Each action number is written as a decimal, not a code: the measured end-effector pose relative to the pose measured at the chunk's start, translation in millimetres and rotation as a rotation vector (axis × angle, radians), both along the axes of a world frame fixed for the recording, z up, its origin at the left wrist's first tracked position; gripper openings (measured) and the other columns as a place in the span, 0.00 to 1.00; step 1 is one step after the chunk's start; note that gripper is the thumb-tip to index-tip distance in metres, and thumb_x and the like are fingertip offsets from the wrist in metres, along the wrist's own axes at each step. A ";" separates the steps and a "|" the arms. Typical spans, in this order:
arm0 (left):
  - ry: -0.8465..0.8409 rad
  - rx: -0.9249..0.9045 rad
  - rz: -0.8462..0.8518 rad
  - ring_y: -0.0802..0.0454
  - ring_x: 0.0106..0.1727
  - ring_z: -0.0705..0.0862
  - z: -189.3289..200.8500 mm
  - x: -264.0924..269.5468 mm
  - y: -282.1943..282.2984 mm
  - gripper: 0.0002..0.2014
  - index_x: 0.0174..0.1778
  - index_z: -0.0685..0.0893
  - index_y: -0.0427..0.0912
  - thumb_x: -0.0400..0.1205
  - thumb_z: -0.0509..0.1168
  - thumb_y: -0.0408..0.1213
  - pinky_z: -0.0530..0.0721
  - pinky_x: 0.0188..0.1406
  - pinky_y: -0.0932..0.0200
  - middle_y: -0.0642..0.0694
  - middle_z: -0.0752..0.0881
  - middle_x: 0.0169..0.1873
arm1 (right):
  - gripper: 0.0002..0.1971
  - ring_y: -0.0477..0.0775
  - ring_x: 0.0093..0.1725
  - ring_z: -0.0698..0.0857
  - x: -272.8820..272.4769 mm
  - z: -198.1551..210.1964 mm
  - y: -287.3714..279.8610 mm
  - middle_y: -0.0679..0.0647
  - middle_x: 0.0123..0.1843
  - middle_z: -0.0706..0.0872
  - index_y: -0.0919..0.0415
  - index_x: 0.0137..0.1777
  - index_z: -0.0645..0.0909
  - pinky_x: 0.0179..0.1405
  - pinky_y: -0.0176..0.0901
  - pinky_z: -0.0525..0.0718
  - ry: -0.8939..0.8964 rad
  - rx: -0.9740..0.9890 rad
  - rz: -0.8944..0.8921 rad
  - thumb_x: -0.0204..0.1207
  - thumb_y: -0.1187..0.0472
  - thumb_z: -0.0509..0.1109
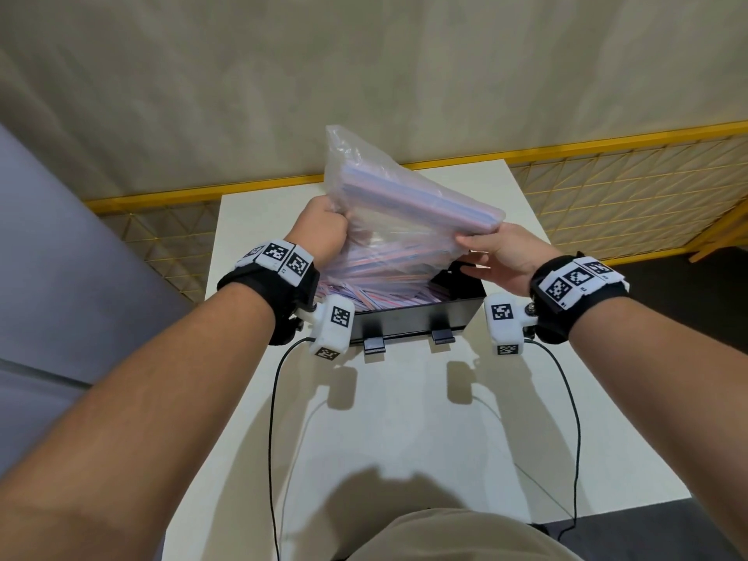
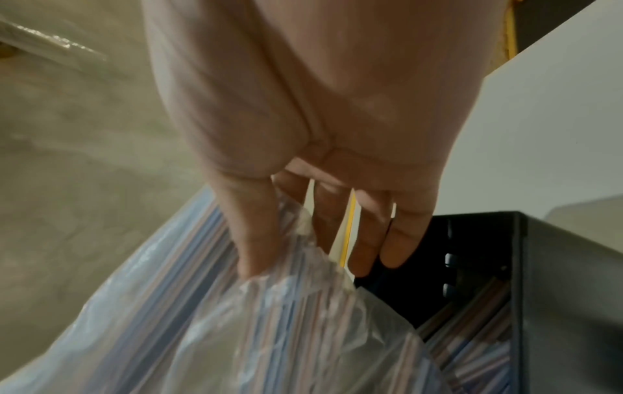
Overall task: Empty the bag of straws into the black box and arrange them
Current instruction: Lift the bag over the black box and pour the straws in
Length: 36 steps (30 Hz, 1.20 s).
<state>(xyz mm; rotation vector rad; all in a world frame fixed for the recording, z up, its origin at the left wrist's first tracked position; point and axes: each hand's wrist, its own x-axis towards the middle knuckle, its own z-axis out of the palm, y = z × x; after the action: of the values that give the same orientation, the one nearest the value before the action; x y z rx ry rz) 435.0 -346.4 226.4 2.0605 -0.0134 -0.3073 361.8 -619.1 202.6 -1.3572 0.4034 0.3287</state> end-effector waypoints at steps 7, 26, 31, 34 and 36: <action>-0.030 -0.055 0.034 0.48 0.37 0.88 -4.6 -1.2 1.4 0.15 0.50 0.88 0.32 0.79 0.57 0.17 0.88 0.36 0.56 0.41 0.91 0.38 | 0.10 0.51 0.40 0.84 1.9 -7.0 10.6 0.53 0.44 0.88 0.56 0.56 0.87 0.41 0.44 0.82 -0.104 -0.239 -0.131 0.75 0.62 0.79; -0.021 -0.125 0.114 0.46 0.29 0.76 -10.2 3.1 2.9 0.15 0.35 0.85 0.40 0.74 0.57 0.18 0.73 0.32 0.58 0.51 0.81 0.23 | 0.14 0.49 0.33 0.82 -0.2 1.4 16.5 0.57 0.41 0.85 0.66 0.55 0.84 0.28 0.36 0.81 -0.110 -0.109 -0.094 0.74 0.79 0.73; 0.006 -0.195 0.164 0.48 0.28 0.75 -8.8 0.7 0.3 0.17 0.34 0.82 0.42 0.74 0.55 0.16 0.71 0.30 0.59 0.47 0.79 0.25 | 0.17 0.51 0.36 0.86 -0.2 4.3 16.0 0.56 0.39 0.86 0.65 0.52 0.82 0.31 0.37 0.83 -0.070 -0.093 -0.033 0.74 0.86 0.67; 0.018 -0.189 0.163 0.46 0.31 0.77 -8.7 0.5 0.5 0.15 0.39 0.84 0.39 0.72 0.55 0.18 0.74 0.33 0.56 0.40 0.80 0.30 | 0.11 0.51 0.35 0.80 -1.5 0.2 18.5 0.56 0.38 0.83 0.63 0.50 0.84 0.32 0.40 0.79 -0.102 -0.212 -0.021 0.76 0.79 0.70; 0.012 -0.164 0.154 0.47 0.32 0.76 -7.9 0.0 1.2 0.14 0.38 0.83 0.39 0.72 0.55 0.19 0.73 0.34 0.55 0.38 0.78 0.30 | 0.10 0.51 0.32 0.77 -1.5 -2.7 19.4 0.54 0.36 0.82 0.62 0.52 0.84 0.32 0.42 0.77 -0.143 -0.336 -0.036 0.76 0.75 0.74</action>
<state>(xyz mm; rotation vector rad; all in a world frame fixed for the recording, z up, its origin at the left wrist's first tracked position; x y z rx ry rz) 435.0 -345.2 218.5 1.8845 0.1231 -0.2159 360.2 -599.7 199.9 -1.6882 0.3736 0.1351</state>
